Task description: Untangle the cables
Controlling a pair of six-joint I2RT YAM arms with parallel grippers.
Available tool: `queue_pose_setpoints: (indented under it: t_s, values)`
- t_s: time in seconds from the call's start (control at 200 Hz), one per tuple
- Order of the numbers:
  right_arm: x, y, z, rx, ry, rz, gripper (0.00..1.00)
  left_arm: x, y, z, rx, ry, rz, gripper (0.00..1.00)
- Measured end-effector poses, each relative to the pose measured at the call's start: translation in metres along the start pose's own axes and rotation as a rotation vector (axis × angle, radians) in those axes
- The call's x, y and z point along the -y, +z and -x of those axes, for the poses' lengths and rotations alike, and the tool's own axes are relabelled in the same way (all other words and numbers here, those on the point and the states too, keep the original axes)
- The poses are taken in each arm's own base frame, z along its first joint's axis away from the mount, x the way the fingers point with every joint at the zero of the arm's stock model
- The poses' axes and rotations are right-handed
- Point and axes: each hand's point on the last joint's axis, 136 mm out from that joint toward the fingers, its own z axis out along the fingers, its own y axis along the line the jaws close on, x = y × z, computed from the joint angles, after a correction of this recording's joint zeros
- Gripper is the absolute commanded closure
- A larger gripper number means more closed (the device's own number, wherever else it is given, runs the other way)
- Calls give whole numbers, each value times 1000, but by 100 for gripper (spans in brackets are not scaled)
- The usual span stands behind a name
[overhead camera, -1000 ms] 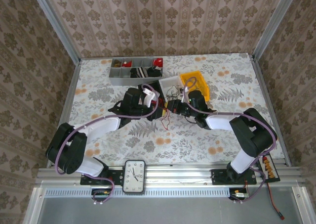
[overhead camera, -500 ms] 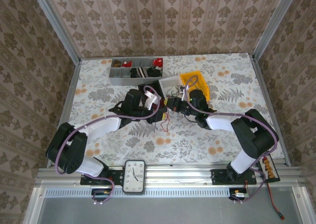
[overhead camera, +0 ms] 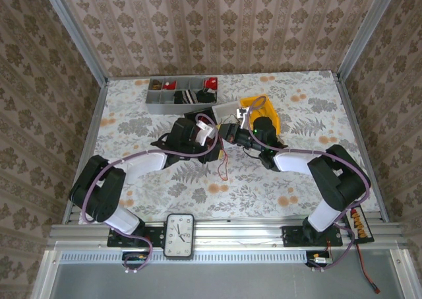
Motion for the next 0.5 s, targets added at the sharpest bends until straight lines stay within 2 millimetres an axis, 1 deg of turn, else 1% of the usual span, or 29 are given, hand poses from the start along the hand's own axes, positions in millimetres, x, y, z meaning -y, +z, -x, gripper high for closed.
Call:
queue_pose_setpoints:
  t_s: [0.095,0.175,0.27,0.34,0.405,0.5]
  values:
    - [4,0,-3,-11,-7,-17,98,-9,-5,15,71,-25,18,100]
    - [11,-1,-9,-36,-16,-53,97,-10,-7,27,117,-33,19,100]
    - [14,0,-12,-59,-37,-81,95,-8,-7,31,134,-40,15,100]
    - [14,1,-12,-64,-47,-91,88,-8,-7,32,136,-43,16,100]
    - [14,1,-12,-69,-55,-99,77,-7,-9,33,141,-40,16,100]
    - [13,0,-13,-73,-66,-106,69,-6,-12,32,140,-42,23,100]
